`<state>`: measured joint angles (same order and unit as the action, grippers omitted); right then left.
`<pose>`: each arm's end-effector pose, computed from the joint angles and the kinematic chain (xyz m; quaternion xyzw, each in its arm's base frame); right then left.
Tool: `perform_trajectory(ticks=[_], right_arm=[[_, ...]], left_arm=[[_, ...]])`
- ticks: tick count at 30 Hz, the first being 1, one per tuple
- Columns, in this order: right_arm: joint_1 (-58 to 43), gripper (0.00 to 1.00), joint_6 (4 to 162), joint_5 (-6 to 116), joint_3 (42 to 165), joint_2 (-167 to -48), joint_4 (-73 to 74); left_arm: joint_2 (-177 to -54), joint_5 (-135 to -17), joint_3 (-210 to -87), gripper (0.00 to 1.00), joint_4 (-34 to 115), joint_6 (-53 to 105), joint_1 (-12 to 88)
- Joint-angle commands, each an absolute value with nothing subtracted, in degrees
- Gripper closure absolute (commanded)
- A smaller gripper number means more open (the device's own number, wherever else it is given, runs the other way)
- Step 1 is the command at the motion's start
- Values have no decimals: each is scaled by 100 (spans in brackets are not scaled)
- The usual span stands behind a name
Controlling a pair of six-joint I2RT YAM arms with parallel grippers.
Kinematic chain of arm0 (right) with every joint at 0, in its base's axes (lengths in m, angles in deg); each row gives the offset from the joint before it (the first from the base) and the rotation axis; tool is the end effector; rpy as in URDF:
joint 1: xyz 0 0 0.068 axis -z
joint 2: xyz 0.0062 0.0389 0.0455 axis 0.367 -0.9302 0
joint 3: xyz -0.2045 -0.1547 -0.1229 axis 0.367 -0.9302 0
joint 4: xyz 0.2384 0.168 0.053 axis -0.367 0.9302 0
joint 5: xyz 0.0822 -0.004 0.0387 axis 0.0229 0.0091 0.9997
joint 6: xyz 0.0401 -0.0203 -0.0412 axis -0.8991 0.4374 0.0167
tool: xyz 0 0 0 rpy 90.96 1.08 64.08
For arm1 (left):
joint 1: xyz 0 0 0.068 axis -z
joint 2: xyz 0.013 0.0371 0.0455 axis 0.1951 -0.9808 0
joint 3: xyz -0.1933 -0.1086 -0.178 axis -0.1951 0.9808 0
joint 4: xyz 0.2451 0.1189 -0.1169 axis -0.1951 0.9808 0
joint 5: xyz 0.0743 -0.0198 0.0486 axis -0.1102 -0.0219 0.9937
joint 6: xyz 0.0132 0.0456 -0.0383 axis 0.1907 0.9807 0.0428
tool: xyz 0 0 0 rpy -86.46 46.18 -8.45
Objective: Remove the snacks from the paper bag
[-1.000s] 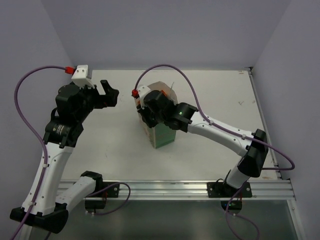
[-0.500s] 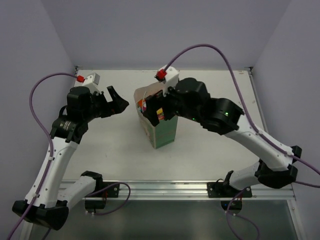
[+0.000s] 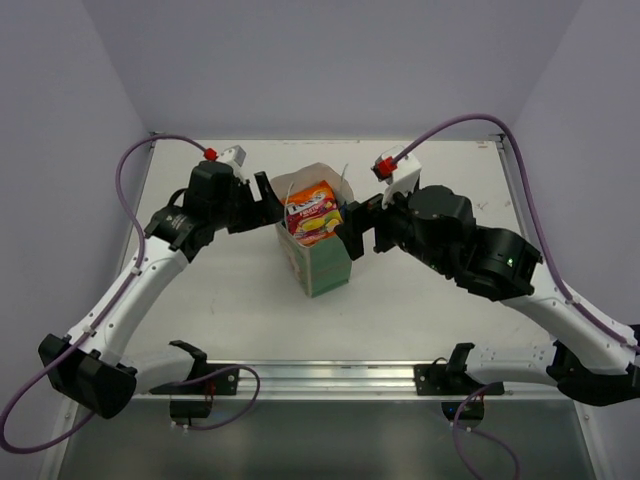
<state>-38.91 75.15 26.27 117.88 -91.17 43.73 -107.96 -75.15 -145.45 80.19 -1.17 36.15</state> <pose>0.1338 0.2025 0.5009 -0.2101 0.7767 0.2327 0.5463 0.2624 -0.1285 0.3661 -0.0795 0.8870 -0.2883 0.3518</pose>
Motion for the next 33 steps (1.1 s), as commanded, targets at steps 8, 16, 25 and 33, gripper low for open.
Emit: perform_trajectory(ticks=[8,16,25,33], right_arm=[[-3797,1,7493,2294,11426,-8938,4105],[-3692,1,7546,2312,11215,-8929,4034],[-3586,1,7721,2803,11057,-8858,3797],[-3542,5,8082,3313,10741,-8692,3253]], left_arm=[[-10864,-6929,-14423,48,7263,-316,3630],[-10978,-7280,-14247,46,6937,-457,3638],[-11180,-6807,-14492,82,7174,-457,3665],[-11593,-6341,-15528,100,7087,1252,3621]])
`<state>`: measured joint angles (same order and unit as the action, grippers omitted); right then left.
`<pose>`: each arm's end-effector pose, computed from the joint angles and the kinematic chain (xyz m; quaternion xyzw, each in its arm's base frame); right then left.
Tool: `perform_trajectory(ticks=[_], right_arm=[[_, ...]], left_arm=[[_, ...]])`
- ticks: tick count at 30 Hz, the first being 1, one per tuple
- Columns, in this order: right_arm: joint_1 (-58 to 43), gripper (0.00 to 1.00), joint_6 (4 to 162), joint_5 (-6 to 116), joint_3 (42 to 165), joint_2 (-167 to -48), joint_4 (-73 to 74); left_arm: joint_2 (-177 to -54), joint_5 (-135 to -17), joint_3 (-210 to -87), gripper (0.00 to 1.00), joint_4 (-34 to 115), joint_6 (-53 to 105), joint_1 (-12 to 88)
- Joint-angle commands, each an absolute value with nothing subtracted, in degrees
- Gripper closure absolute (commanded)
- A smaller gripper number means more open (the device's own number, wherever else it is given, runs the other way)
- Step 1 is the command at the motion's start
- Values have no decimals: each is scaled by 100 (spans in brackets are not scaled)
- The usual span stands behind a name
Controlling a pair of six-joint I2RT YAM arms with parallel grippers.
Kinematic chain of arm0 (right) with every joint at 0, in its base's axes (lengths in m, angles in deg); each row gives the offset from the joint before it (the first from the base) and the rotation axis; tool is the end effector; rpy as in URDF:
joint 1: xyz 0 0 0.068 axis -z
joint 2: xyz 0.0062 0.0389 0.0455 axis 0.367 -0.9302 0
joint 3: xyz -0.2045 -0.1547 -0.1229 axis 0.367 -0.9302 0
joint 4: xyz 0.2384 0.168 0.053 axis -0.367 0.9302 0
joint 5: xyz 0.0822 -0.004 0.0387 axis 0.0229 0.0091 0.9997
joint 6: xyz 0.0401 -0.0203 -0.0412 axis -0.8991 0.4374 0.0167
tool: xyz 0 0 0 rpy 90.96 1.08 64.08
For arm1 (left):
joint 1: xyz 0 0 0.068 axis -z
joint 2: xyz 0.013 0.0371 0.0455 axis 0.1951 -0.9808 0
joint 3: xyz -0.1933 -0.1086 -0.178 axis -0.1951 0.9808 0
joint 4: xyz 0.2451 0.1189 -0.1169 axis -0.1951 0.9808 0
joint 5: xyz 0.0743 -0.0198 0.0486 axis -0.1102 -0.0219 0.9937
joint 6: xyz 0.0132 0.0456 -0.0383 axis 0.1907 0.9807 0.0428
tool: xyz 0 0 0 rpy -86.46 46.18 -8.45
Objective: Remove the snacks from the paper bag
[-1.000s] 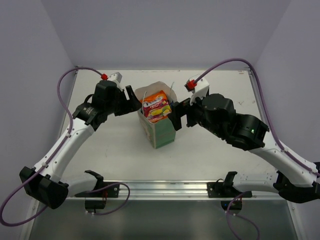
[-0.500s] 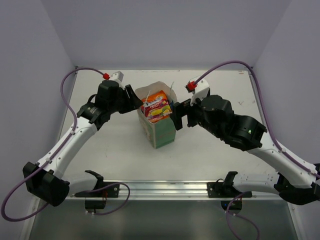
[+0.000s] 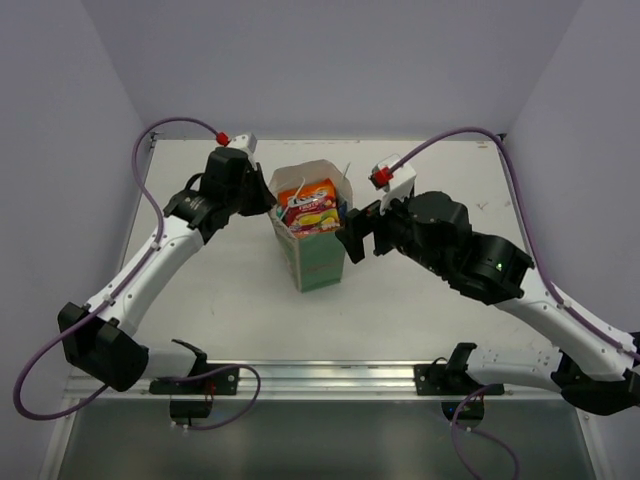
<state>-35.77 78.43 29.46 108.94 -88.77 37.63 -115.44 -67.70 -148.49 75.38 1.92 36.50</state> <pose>0.1474 0.2034 0.4674 -0.2286 0.7756 0.2196 0.5458 0.2997 -0.1415 0.3560 -0.0821 0.8867 -0.2319 0.3914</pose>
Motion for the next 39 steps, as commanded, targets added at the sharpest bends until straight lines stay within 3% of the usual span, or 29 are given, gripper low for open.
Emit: perform_trajectory(ticks=[1,8,10,11,14,18,25,28,35,39], right_arm=[[-3534,6,8169,3401,10697,-8709,3174],[-3533,12,8688,3779,11205,-9350,2752],[-3542,16,8951,3937,11171,-9561,2376],[-3499,23,9161,4016,11119,-9683,2225],[-3288,32,9067,4306,11162,-9921,1873],[-3050,35,9040,4641,11162,-10291,1548],[-2883,41,8636,4711,10935,-10791,1047],[-2822,36,8461,4711,10689,-11073,993],[-2751,11,7836,4939,10020,-11240,730],[-2751,3,8028,4993,9782,-11345,379]], left_arm=[[-11646,-6358,-15634,100,7060,1492,3595],[-12015,-7392,-16426,100,6736,3514,3086],[-12007,-7544,-16409,100,6525,4076,3058],[-12024,-7692,-16435,100,6393,4339,3050],[-12138,-8131,-16645,100,6357,4675,3050],[-12200,-8747,-16524,100,6401,4965,3058],[-12217,-8714,-16207,100,6594,5063,3173],[-12279,-8564,-16189,100,6638,4896,3216],[-12419,-8449,-16435,100,6708,4185,3375],[-12420,-8511,-16461,100,6709,4026,3454]])
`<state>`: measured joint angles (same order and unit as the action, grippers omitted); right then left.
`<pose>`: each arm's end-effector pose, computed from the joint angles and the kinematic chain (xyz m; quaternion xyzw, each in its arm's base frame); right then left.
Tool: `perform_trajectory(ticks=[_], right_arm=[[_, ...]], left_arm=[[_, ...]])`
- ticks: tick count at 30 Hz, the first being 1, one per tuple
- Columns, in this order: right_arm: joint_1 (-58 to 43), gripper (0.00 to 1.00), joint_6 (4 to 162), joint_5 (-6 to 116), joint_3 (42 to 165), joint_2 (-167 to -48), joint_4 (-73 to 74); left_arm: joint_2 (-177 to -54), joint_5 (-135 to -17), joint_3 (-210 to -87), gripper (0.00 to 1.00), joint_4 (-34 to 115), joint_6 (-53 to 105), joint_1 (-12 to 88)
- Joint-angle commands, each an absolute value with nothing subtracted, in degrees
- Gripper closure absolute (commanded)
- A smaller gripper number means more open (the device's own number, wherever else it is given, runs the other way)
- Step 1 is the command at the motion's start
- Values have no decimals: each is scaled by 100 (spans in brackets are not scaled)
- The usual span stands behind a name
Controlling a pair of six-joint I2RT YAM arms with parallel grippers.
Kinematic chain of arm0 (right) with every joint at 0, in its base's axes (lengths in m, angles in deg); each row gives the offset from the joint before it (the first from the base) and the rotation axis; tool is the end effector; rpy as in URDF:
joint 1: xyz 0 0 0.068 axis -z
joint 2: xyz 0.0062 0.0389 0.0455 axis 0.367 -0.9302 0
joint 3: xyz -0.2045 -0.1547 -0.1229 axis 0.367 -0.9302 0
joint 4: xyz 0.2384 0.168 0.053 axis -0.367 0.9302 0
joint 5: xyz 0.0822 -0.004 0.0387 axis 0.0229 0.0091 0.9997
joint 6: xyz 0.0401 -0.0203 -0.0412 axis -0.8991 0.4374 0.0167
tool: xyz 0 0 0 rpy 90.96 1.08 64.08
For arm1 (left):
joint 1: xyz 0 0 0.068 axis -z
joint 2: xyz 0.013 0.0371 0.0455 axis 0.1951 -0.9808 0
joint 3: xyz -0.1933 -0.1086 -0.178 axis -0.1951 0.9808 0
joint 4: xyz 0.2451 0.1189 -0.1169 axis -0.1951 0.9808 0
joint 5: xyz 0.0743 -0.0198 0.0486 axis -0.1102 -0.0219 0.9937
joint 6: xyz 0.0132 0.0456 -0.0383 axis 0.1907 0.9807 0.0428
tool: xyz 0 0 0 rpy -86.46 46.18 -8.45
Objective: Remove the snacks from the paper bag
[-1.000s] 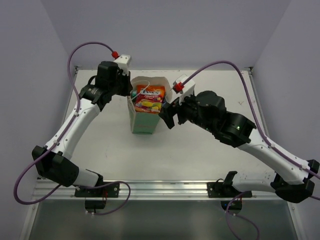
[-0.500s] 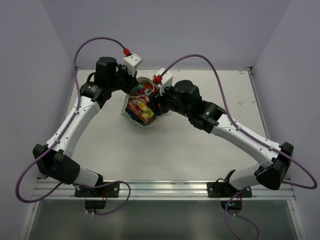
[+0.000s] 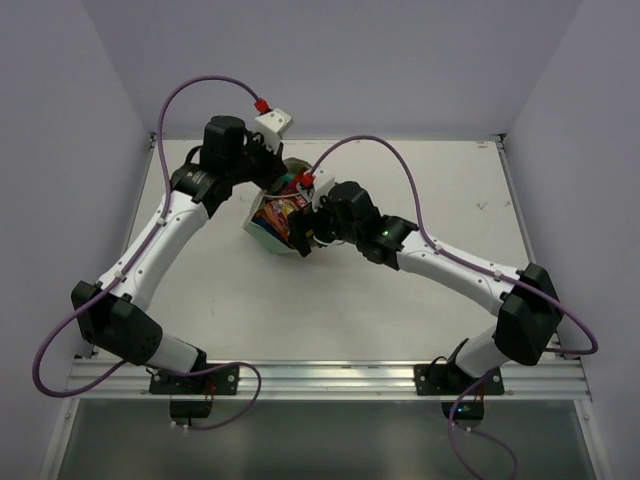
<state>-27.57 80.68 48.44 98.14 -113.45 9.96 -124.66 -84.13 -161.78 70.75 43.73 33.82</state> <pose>0.2612 0.3027 0.3117 -0.2941 0.7988 0.2622 0.4546 0.3449 -0.1575 0.4002 0.2805 0.8002 -0.1959 0.4926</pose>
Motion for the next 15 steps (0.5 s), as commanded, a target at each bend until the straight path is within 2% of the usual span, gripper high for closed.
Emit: perform_trajectory(ticks=[1,11,13,15], right_arm=[[-2751,2,8082,4931,9773,-11389,308],[-2769,2,8679,4088,10011,-12145,35],[-2778,7,8680,4087,10011,-12181,44],[-2786,22,8680,4105,9941,-12120,-182]], left_arm=[[-12420,-8494,-16470,100,6726,3991,3480],[-12507,-8415,-16620,100,6884,3560,3498],[-12534,-8406,-16655,100,6902,3551,3498],[-12543,-8362,-16655,100,6902,3542,3498]])
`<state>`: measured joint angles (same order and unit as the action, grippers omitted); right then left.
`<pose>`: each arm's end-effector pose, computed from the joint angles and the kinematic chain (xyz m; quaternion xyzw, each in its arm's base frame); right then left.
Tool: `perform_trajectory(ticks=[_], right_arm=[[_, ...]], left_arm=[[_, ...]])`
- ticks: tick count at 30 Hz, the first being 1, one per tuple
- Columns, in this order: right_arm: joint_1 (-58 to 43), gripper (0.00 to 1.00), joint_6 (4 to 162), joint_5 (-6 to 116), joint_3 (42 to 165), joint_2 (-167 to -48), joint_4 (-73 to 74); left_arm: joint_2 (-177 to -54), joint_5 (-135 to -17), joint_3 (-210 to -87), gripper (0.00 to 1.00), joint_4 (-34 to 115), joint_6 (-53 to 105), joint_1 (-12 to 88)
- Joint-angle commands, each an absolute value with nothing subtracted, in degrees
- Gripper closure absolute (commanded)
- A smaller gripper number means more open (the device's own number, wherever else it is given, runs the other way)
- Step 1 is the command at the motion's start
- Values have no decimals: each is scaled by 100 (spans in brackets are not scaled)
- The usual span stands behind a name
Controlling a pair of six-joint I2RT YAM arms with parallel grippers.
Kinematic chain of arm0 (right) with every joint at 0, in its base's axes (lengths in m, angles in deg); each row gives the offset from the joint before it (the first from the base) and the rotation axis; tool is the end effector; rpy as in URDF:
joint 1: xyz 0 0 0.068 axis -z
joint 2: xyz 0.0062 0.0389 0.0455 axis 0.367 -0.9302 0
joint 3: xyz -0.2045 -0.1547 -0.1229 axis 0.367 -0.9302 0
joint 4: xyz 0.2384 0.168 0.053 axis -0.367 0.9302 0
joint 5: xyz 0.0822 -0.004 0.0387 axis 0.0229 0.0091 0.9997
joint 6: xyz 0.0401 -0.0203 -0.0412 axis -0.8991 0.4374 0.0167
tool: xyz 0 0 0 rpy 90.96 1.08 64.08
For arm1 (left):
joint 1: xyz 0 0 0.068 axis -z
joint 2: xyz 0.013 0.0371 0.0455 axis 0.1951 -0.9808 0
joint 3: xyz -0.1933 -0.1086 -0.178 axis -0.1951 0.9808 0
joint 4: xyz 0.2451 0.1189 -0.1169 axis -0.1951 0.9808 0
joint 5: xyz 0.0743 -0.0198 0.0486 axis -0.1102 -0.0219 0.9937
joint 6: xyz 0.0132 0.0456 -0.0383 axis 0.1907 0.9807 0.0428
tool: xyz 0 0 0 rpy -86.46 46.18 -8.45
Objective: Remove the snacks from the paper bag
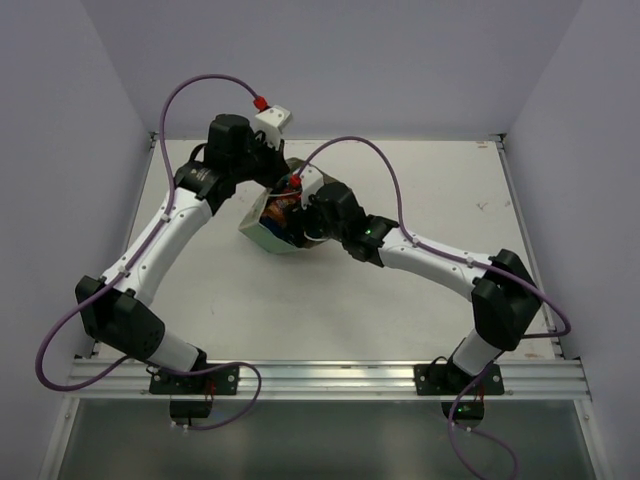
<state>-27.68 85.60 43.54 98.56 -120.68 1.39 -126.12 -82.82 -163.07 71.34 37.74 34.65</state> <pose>0.2842 0.3245 0.2807 -0.3044 0.7859 0.2164 0.4928 0.3491 -0.1642 0.3984 0.2386 0.8180 -0.2148 0.4773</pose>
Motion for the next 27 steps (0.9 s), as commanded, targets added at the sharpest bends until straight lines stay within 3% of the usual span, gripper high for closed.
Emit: perform_trajectory(ticks=[1,3,4,6,7,19,27], right_arm=[[-2786,39,8697,4122,9853,-12067,-254],[-2786,56,8750,4122,9791,-11856,-334],[-2778,72,8759,4114,9800,-11777,-325],[-2778,87,8846,4122,9826,-11505,-290],[-2786,100,8873,4122,9870,-11408,-273],[-2637,100,9445,3631,9879,-9441,-17],[-1303,100,8708,2339,8818,-8928,-18]], left_arm=[[-12551,-8292,-16655,100,6902,3560,3498],[-12551,-8213,-16637,100,6911,3595,3498],[-12560,-8099,-16620,100,6928,3647,3498],[-12569,-7984,-16594,100,6955,3691,3506],[-12578,-7836,-16559,100,6955,3735,3498],[-12789,-6842,-16795,100,6981,4096,3498],[-12789,-6849,-16866,100,6981,4263,3498]])
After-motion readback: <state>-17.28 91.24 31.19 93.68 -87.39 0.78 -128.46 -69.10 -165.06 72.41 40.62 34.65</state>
